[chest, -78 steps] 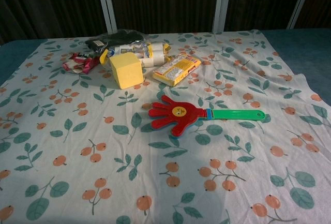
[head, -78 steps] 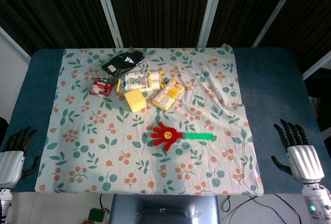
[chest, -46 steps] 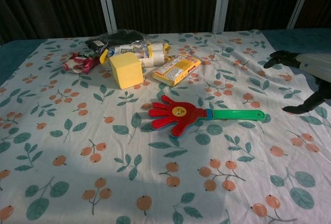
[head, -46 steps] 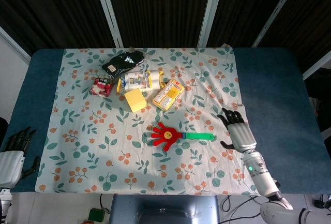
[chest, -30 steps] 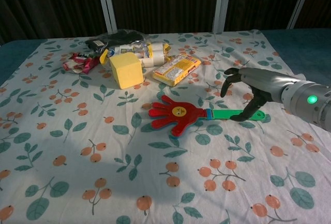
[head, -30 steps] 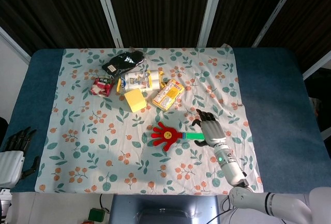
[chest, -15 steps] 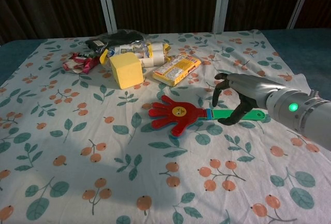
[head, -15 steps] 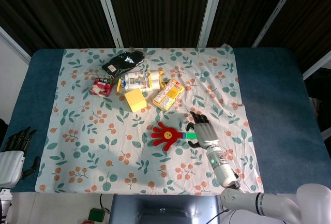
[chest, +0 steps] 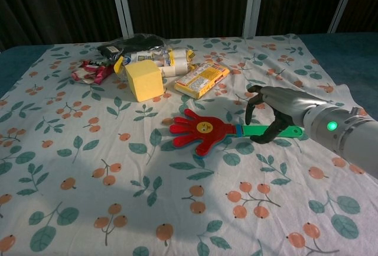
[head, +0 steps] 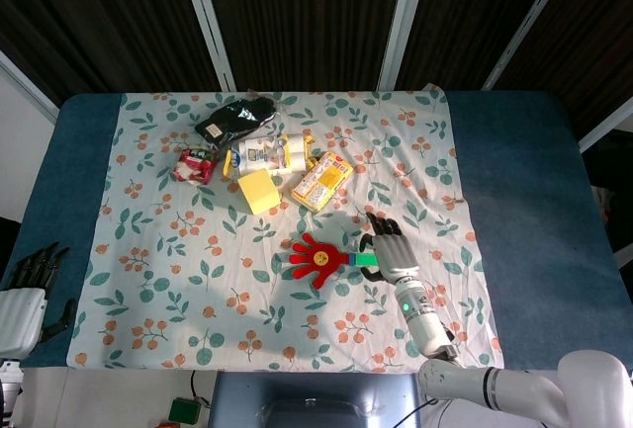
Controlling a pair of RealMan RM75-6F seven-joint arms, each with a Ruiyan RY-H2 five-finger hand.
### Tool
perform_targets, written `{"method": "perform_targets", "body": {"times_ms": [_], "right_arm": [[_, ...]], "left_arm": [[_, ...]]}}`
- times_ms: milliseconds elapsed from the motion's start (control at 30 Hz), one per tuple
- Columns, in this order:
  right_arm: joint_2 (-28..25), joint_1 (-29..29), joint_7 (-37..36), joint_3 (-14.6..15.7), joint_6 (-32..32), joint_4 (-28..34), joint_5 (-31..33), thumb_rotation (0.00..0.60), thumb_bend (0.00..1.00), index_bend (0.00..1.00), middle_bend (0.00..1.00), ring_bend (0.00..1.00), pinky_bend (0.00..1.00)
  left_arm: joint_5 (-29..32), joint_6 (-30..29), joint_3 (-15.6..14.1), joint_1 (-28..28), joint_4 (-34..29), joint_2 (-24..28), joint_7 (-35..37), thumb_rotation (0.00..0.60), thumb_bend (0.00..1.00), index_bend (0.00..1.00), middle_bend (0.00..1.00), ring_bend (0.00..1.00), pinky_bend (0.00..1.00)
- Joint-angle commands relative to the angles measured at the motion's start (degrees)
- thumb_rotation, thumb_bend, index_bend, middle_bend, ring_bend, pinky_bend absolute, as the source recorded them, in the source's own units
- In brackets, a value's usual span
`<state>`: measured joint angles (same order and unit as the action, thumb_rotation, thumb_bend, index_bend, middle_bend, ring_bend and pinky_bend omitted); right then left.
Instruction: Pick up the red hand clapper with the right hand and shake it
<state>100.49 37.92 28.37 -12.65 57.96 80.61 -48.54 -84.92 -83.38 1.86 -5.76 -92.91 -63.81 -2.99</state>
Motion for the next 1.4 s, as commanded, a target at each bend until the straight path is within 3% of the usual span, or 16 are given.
{"method": "perform_targets", "body": {"times_ms": [33, 567, 800, 933, 1067, 1233, 1400], "right_arm": [[0.03, 0.06, -0.17, 0.02, 0.07, 0.00, -0.03, 0.600, 0.39, 0.58, 0.05, 0.00, 0.00], [0.39, 0.47, 0.25, 0.20, 0.50, -0.33, 0.77, 0.600, 0.40, 0.62, 0.09, 0.00, 0.00], [0.88, 0.55, -0.12, 0.30, 0.62, -0.91, 0.64, 0.600, 0.45, 0.72, 0.22, 0.01, 0.00], [1.20, 0.22, -2.00, 0.09, 1.29, -1.17, -0.93, 0.600, 0.50, 0.78, 0.34, 0.13, 0.01], [1.46, -0.22, -4.60, -0.11, 1.77, -1.63, -2.99, 0.600, 0.53, 0.80, 0.43, 0.26, 0.18], [1.56, -0.53, -6.37, 0.15, 1.83, -1.71, -4.97, 0.600, 0.54, 0.84, 0.53, 0.42, 0.46], [1.67, -0.76, -7.46, -0.05, 2.20, -1.46, -6.05, 0.600, 0.55, 0.87, 0.58, 0.56, 0.66]], "left_arm": [[0.00, 0.00, 0.00, 0.00, 0.00, 0.00, 0.00, 0.600, 0.45, 0.00, 0.02, 0.00, 0.10], [0.00, 0.00, 0.00, 0.00, 0.00, 0.00, 0.00, 0.600, 0.45, 0.00, 0.02, 0.00, 0.10], [0.00, 0.00, 0.00, 0.00, 0.00, 0.00, 0.00, 0.600, 0.45, 0.00, 0.02, 0.00, 0.10], [0.00, 0.00, 0.00, 0.00, 0.00, 0.00, 0.00, 0.600, 0.45, 0.00, 0.02, 0.00, 0.10], [0.00, 0.00, 0.00, 0.00, 0.00, 0.00, 0.00, 0.600, 0.45, 0.00, 0.02, 0.00, 0.10], [0.00, 0.00, 0.00, 0.00, 0.00, 0.00, 0.00, 0.600, 0.45, 0.00, 0.02, 0.00, 0.10], [0.00, 0.00, 0.00, 0.00, 0.00, 0.00, 0.00, 0.600, 0.45, 0.00, 0.02, 0.00, 0.10]]}}
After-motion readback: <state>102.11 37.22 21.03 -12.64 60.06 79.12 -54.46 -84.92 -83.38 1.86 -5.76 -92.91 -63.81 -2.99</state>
